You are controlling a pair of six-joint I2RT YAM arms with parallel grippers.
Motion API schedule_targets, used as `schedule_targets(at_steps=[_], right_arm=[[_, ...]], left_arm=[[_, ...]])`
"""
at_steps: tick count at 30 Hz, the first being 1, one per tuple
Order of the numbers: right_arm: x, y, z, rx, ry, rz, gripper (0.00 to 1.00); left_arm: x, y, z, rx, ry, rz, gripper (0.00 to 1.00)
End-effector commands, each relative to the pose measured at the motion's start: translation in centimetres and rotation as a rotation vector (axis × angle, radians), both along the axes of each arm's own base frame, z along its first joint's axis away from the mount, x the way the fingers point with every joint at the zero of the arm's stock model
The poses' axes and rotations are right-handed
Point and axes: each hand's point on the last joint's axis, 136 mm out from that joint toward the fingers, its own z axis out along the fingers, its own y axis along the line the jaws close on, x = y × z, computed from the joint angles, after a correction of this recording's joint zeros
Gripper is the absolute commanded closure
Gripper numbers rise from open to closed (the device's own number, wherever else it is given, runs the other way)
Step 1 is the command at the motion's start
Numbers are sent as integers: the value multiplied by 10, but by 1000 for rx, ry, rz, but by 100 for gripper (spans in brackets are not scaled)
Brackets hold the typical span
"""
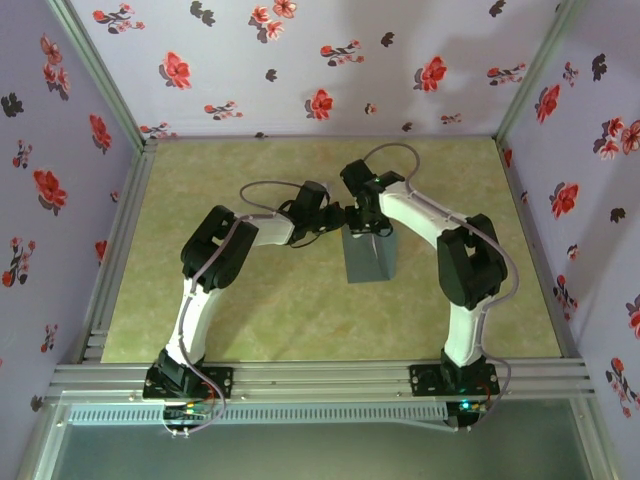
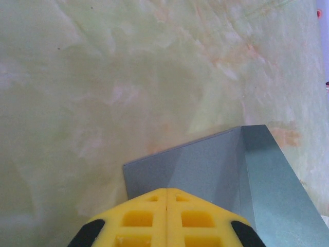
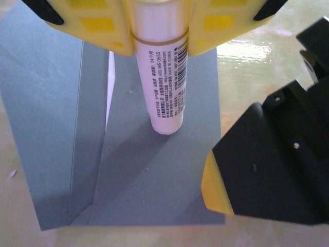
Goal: Place the letter into the envelope and seal it
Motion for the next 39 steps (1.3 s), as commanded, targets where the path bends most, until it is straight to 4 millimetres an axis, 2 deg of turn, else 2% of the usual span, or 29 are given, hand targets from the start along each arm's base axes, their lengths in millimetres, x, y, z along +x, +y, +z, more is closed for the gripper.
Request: schedule_targets(at_steps=[1, 6, 12, 16, 21, 25, 33, 39], right_arm=[[-14, -11, -24, -57, 97, 2, 100], [-10, -8, 5, -18, 56, -5, 100], [-15, -11, 40, 5, 13, -4, 100], [-23, -16, 51, 5, 7, -2, 100], [-33, -23, 54, -3, 10, -7, 100], [-35, -26, 46, -2, 18, -14, 100], [-40, -29, 40, -13, 40, -6, 100], [-52, -36, 30, -35, 82, 5, 100]], left_arm=[[-32, 4, -46, 72, 123, -35, 100], [-32, 4, -50, 73, 130, -36, 100], [-33, 5, -55, 77, 138, -33, 100], [-32, 4, -55, 74, 137, -34, 100], [-33, 4, -54, 75, 136, -35, 100], [-32, 4, -50, 71, 129, -35, 100], [-33, 6, -22, 59, 87, -41, 100], [-38, 5, -1, 74, 52, -82, 100]])
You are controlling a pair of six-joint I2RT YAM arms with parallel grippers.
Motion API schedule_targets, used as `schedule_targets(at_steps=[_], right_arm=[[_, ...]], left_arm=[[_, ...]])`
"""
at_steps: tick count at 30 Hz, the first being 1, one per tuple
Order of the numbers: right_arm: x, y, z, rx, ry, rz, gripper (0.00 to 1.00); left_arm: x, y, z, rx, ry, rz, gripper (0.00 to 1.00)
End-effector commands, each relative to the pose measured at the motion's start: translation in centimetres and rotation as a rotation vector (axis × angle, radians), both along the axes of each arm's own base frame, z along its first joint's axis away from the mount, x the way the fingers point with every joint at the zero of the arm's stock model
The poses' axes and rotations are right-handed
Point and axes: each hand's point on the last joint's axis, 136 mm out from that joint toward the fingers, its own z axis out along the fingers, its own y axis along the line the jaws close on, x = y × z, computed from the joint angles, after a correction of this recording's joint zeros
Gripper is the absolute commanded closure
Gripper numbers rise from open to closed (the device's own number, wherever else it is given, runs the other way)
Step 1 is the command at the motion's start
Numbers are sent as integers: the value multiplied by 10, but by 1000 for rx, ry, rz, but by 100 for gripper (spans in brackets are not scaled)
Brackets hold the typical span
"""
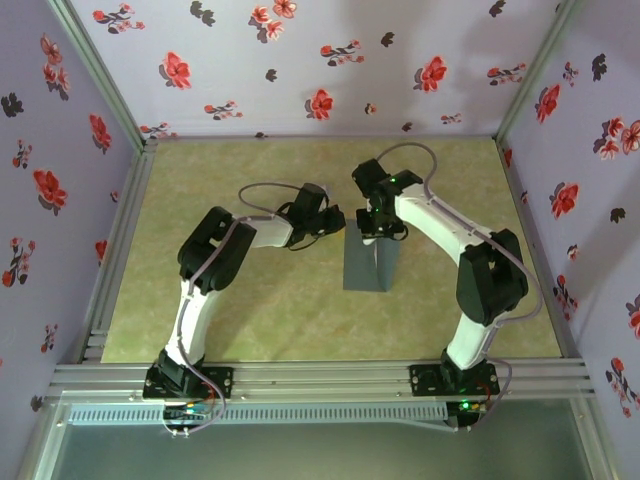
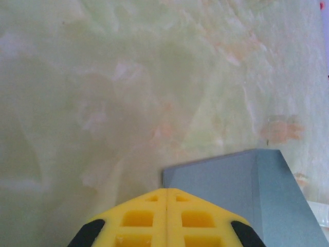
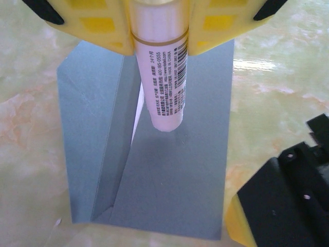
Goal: Place the letter into the envelope and seal it
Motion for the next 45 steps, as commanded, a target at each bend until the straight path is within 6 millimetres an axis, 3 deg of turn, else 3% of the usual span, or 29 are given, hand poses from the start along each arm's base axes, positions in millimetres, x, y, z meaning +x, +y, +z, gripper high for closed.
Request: schedule_targets(at_steps=[1, 8, 19, 26, 35, 45], right_arm=[[-16, -11, -4, -28, 42, 15, 100], [-24, -12, -10, -29, 59, 13, 100], [-26, -10, -15, -32, 70, 22, 100], [-28, -8, -17, -36, 83, 33, 100], [-30, -6, -28, -45, 114, 44, 100], [-16, -6, -53, -95, 135, 59, 100]], left_arm=[[-27, 1, 0, 66, 39, -77, 100], [-34, -6, 1, 88, 33, -139, 100], [-16, -22, 6, 144, -11, -186, 100], [-10, -12, -13, 266, 0, -194, 100], [-18, -6, -40, 315, 42, -201, 100], [-26, -3, -45, 326, 60, -198, 100]])
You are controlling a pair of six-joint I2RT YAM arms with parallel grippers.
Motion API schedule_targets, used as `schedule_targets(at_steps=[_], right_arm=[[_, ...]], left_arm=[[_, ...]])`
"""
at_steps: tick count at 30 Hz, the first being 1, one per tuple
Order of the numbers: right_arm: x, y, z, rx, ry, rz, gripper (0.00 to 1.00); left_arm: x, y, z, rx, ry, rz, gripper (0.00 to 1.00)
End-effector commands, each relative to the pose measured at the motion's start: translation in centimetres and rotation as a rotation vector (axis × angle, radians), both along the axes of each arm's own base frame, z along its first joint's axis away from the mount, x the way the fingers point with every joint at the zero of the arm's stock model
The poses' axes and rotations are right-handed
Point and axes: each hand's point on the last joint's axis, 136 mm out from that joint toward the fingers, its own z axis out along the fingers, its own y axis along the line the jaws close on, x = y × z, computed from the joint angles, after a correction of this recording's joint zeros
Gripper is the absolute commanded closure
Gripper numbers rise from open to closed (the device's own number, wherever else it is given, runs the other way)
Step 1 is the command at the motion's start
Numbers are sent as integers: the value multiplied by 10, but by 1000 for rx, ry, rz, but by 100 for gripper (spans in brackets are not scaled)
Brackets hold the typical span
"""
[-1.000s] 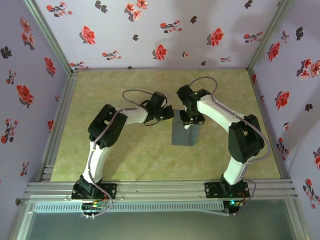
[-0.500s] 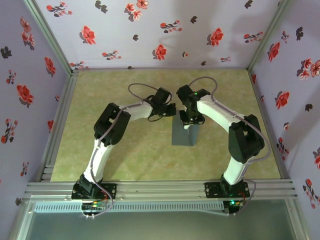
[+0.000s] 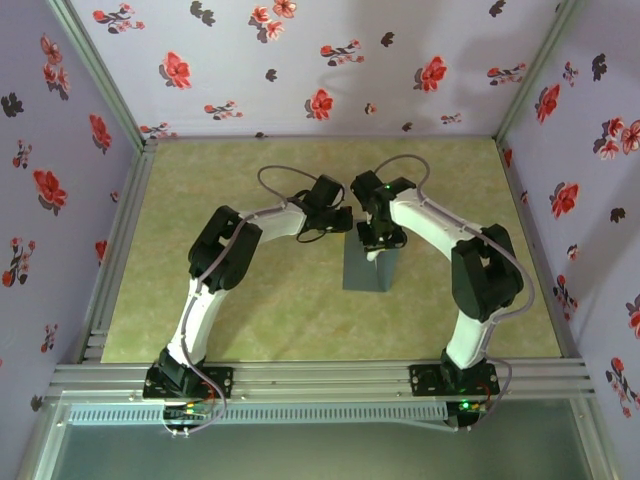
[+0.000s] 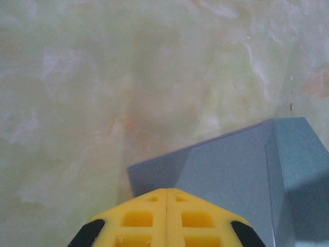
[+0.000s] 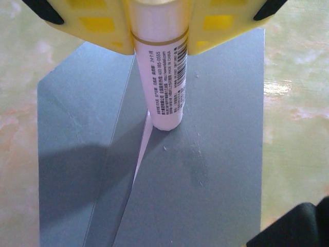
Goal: Place the letter into the envelope and seal it
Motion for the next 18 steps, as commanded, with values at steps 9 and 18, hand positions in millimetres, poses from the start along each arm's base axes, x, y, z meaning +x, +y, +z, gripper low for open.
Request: schedule_targets(at_steps=[9, 18], right_arm=[[30, -6, -40, -53, 21, -5, 100], [47, -7, -44, -38, 10, -32, 100]], left_arm=[[-27, 11, -44, 98, 84, -13, 100], [-30, 11, -47, 96, 91, -10, 100]])
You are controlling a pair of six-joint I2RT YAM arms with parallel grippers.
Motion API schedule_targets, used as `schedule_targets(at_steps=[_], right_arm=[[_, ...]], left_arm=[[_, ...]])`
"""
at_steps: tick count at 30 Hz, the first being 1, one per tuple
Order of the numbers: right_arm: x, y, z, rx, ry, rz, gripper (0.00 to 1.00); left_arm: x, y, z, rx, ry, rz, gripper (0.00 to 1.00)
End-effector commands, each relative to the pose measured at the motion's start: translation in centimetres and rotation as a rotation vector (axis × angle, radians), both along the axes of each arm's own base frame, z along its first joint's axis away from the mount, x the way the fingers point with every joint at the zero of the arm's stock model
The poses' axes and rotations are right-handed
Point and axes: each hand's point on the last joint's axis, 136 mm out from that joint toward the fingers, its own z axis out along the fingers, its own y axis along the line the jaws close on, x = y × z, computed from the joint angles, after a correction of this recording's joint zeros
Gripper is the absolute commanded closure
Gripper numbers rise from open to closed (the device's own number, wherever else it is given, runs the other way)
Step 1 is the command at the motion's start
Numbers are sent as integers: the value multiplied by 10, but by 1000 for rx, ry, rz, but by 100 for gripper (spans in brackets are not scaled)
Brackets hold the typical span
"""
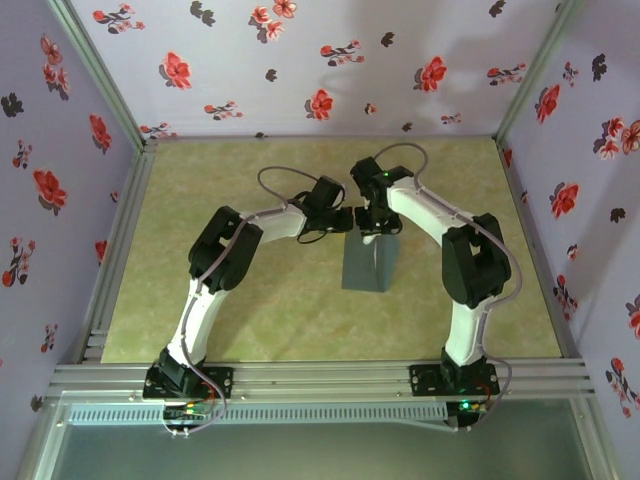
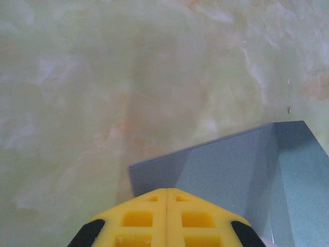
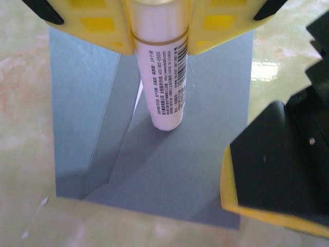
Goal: Place the letter into the envelope and seal it
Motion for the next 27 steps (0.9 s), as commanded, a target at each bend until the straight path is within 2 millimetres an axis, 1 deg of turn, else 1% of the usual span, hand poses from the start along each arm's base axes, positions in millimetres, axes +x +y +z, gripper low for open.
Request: schedule_targets(at_steps=[1, 5, 8, 12, 17, 20, 23, 27], right_arm=[[-3, -10, -43, -62, 78, -3, 100], [5, -10, -35, -57, 59, -10, 100], [10, -9, -23, -41, 34, -20, 100], [14, -6, 2, -9, -13, -33, 100], [16, -9, 36, 36, -74, -57, 100], [15, -12, 51, 57, -100, -67, 100], [12, -14, 61, 71, -112, -73, 100], [2, -16, 62, 68, -95, -66, 100]], left_arm=[[-31, 14, -46, 106, 112, -9, 100], [-32, 15, -48, 105, 115, -6, 100], [-33, 16, -50, 108, 118, -4, 100], [-35, 21, -57, 126, 127, 11, 100], [-36, 31, -63, 158, 135, 54, 100], [-36, 37, -66, 173, 137, 78, 100], [-36, 40, -67, 185, 138, 96, 100], [-36, 43, -68, 194, 140, 109, 100]])
